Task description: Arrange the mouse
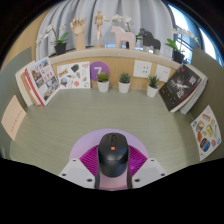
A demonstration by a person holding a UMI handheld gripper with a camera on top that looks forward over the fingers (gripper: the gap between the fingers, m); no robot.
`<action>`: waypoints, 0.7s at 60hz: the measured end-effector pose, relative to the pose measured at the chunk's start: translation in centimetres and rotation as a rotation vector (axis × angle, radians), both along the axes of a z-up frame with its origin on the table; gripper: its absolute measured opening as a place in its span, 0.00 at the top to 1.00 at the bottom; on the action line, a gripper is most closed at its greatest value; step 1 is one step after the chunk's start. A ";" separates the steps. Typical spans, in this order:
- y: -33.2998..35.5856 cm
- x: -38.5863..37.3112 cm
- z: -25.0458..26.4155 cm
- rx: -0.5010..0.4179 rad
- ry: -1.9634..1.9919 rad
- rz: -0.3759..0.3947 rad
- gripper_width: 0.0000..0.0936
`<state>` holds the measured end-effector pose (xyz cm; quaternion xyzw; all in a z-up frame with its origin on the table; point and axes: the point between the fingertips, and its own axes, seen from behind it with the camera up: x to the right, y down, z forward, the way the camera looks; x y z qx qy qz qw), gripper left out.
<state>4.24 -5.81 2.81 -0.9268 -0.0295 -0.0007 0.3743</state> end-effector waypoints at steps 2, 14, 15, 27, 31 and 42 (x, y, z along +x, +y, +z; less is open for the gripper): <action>-0.3 -0.1 -1.4 -0.027 0.013 -0.001 0.61; -0.8 -0.8 -3.8 -0.035 0.087 -0.026 0.57; -0.9 -0.8 -3.9 -0.034 0.087 -0.025 0.56; -0.9 -0.9 -4.2 -0.037 0.074 -0.008 0.42; -1.1 -1.3 -4.2 -0.062 0.070 -0.001 0.30; -2.6 -1.9 -0.3 -0.064 0.007 -0.037 0.08</action>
